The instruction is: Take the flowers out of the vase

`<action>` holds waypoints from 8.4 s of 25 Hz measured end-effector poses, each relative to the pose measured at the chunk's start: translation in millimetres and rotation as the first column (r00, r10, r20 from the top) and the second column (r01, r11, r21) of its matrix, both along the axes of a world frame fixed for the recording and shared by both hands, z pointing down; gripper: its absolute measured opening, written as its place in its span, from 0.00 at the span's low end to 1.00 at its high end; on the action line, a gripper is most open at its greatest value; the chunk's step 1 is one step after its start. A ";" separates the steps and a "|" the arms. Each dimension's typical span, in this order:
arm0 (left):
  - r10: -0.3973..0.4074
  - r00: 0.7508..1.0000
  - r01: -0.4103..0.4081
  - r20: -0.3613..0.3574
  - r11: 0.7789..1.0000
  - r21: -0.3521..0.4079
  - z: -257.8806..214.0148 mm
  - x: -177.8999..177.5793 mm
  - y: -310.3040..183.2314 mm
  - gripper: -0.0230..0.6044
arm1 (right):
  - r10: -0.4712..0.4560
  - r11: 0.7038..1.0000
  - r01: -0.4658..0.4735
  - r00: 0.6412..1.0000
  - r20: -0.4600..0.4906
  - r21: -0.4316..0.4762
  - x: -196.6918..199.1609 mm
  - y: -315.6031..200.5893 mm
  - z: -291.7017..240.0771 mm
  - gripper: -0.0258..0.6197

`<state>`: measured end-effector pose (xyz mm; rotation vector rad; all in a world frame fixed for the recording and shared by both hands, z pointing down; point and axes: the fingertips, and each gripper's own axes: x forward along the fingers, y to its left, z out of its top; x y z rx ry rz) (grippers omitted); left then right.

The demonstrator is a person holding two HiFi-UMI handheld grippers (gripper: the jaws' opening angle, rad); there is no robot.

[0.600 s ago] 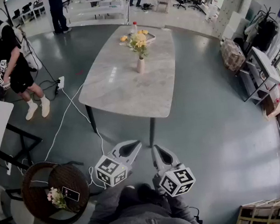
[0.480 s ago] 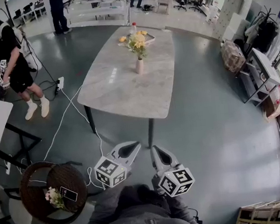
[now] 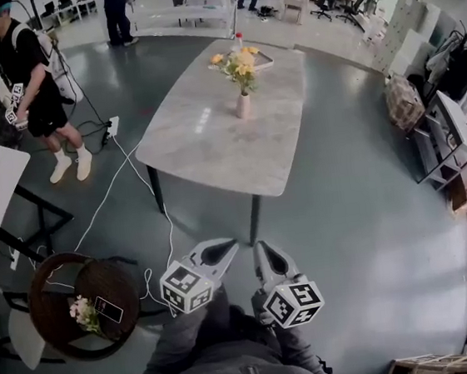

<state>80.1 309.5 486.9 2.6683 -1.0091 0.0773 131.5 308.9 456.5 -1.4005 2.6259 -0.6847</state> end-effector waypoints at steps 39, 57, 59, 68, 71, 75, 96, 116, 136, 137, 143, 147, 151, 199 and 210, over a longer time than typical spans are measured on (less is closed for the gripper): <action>0.065 0.998 -0.065 -0.023 0.998 -0.022 -10.2 -18.5 -260.9 0.04 | 0.031 0.999 -0.033 0.999 -0.035 -0.030 -29.1 -268.6 -2.3 0.04; 0.111 0.993 -0.110 -0.030 0.994 0.025 -12.3 -69.3 -369.4 0.04 | 0.049 0.999 -0.048 0.998 -0.032 0.010 -82.3 -381.5 -4.6 0.04; 0.109 0.994 -0.108 -0.033 0.994 0.023 -10.1 -73.2 -372.7 0.04 | 0.050 0.999 -0.050 0.998 -0.037 0.009 -83.9 -386.9 -2.1 0.04; 0.128 0.991 -0.129 -0.042 0.992 -0.009 -1.0 -76.1 -378.0 0.04 | 0.105 0.994 -0.106 0.992 -0.064 -0.017 -72.3 -397.8 5.9 0.04; 0.130 0.990 -0.130 -0.052 0.991 -0.012 -0.5 -75.5 -382.8 0.04 | 0.135 0.991 -0.136 0.988 -0.070 -0.006 -67.3 -405.0 4.9 0.04; 0.132 0.990 -0.133 -0.058 0.991 -0.012 2.0 -75.1 -396.5 0.04 | 0.172 0.985 -0.171 0.982 -0.076 0.030 -61.9 -417.5 -0.5 0.04; 0.151 0.988 -0.151 -0.017 0.988 -0.037 13.4 -79.7 -536.5 0.04 | 0.171 0.985 -0.166 0.967 -0.187 0.044 -63.4 -551.5 9.0 0.56; 0.121 0.992 -0.124 -0.024 0.982 -0.143 67.6 -87.2 -606.2 0.04 | 0.131 0.990 -0.140 0.952 -0.275 -0.013 -68.3 -632.1 62.1 0.64; 0.112 0.993 -0.118 -0.042 0.969 -0.216 104.0 -98.7 -647.7 0.04 | 0.057 0.997 -0.028 0.877 -0.477 0.067 -97.3 -675.8 89.0 0.74; 0.111 0.993 -0.118 -0.041 0.968 -0.220 105.2 -99.0 -647.8 0.04 | 0.057 0.997 -0.024 0.878 -0.475 0.075 -97.8 -675.9 88.1 0.74; 0.107 0.993 -0.116 -0.052 0.968 -0.223 104.5 -98.4 -645.7 0.04 | 0.062 0.995 -0.018 0.878 -0.474 0.098 -98.2 -672.0 84.1 0.61; 0.106 0.993 -0.115 -0.052 0.968 -0.221 103.1 -97.9 -644.4 0.04 | 0.071 0.993 -0.016 0.861 -0.503 0.114 -98.0 -671.3 82.9 0.46; 0.103 0.993 -0.112 -0.051 0.969 -0.218 101.0 -98.5 -641.7 0.04 | 0.086 0.993 -0.036 0.862 -0.500 0.109 -96.3 -672.4 83.3 0.36; 0.075 0.995 -0.077 -0.071 0.996 -0.034 -5.2 -106.8 -541.3 0.04 | 0.185 0.937 -0.079 0.939 -0.290 0.341 -83.6 -591.9 -46.2 0.11; 0.069 0.995 -0.067 -0.074 0.997 0.032 -30.2 -108.7 -475.6 0.04 | 0.163 0.924 -0.065 0.959 -0.233 0.378 -89.8 -509.5 -81.2 0.11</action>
